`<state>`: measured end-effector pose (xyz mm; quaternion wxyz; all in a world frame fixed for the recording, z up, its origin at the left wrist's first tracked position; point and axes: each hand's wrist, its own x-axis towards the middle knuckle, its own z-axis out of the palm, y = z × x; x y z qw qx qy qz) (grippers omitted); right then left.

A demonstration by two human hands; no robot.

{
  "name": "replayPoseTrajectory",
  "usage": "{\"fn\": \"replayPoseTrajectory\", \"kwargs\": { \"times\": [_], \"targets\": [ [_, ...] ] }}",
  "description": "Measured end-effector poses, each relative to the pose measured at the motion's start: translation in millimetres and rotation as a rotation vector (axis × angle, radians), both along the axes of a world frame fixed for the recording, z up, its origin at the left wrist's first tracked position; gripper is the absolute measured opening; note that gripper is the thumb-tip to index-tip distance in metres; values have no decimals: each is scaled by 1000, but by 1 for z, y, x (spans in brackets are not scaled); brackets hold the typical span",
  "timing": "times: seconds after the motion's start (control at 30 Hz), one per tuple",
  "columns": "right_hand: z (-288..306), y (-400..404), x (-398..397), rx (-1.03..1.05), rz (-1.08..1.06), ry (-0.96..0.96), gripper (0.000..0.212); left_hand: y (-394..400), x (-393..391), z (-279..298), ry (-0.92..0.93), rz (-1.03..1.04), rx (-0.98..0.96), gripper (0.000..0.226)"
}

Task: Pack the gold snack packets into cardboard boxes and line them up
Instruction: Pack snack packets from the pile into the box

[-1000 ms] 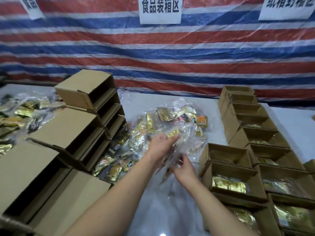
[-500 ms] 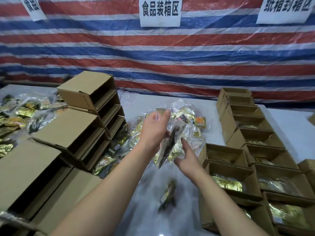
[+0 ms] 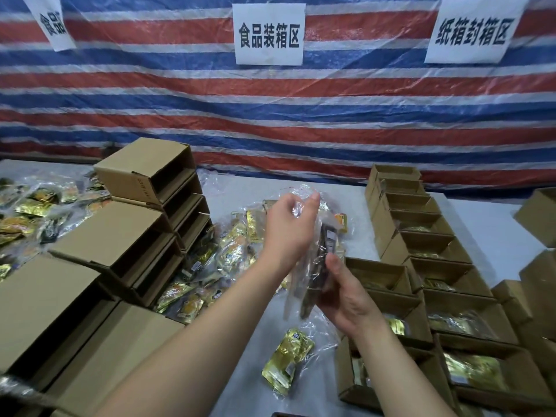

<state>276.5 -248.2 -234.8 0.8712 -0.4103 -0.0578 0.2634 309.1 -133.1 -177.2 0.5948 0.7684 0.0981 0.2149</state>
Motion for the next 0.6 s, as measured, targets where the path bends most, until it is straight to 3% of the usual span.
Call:
{"fn": "replayPoseTrajectory", "kwargs": {
  "times": [0.07,0.2,0.27,0.37,0.43,0.6],
  "targets": [
    [5,-9,-5,-16,0,3,83,-8,-3,-8,-21,65,160,52],
    [10,-28,-16,-45,-4,27,54,-27,-6,-17,-34,63,332,48],
    [10,-36,-21,-144,-46,5,54,-34,-8,-15,-9,43,399,44],
    [7,-48,-24,-277,-146,12,59,-33,-20,-16,49,57,261,41],
    [3,-56,-26,-278,-202,44,52,-33,-36,-21,109,37,132,43],
    [-11,-67,-39,-276,-119,57,33,-63,-78,-43,251,-284,117,58]
  ]
}}
